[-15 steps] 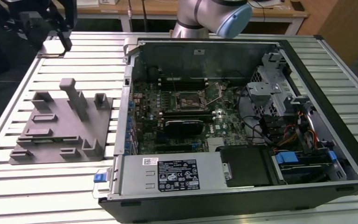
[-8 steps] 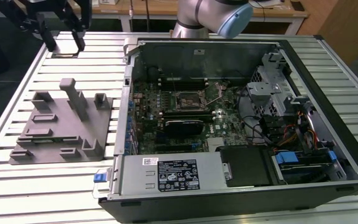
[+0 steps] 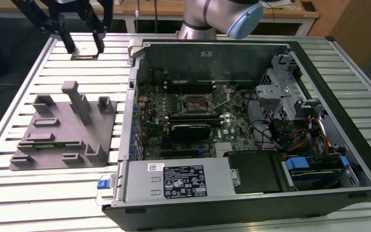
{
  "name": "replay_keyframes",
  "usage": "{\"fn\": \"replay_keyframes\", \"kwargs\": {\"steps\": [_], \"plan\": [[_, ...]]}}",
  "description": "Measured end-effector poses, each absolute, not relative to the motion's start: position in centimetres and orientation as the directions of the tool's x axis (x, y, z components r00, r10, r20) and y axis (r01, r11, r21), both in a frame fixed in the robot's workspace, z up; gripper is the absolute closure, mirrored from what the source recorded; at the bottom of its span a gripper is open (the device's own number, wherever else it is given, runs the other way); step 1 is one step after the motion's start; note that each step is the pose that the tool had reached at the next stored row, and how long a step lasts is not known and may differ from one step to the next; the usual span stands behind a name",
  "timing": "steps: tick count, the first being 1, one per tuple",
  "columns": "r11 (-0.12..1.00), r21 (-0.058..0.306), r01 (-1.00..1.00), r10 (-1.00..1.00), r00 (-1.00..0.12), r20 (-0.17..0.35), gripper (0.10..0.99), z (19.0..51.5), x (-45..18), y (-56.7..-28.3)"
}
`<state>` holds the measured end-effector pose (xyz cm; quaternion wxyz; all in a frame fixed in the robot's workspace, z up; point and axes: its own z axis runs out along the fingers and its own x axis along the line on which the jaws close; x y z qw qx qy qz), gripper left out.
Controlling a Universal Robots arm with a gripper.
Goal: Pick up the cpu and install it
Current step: 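Pick up the cpu and move it towards the insertion slot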
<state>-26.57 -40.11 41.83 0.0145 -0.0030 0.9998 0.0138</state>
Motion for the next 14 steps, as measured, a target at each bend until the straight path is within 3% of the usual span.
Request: {"fn": "replay_keyframes", "kwargs": {"steps": [14], "plan": [[1.000, 0.027, -0.006, -0.006, -1.000, -0.029, 0.545, 41.8, -21.3, -40.1]]}}
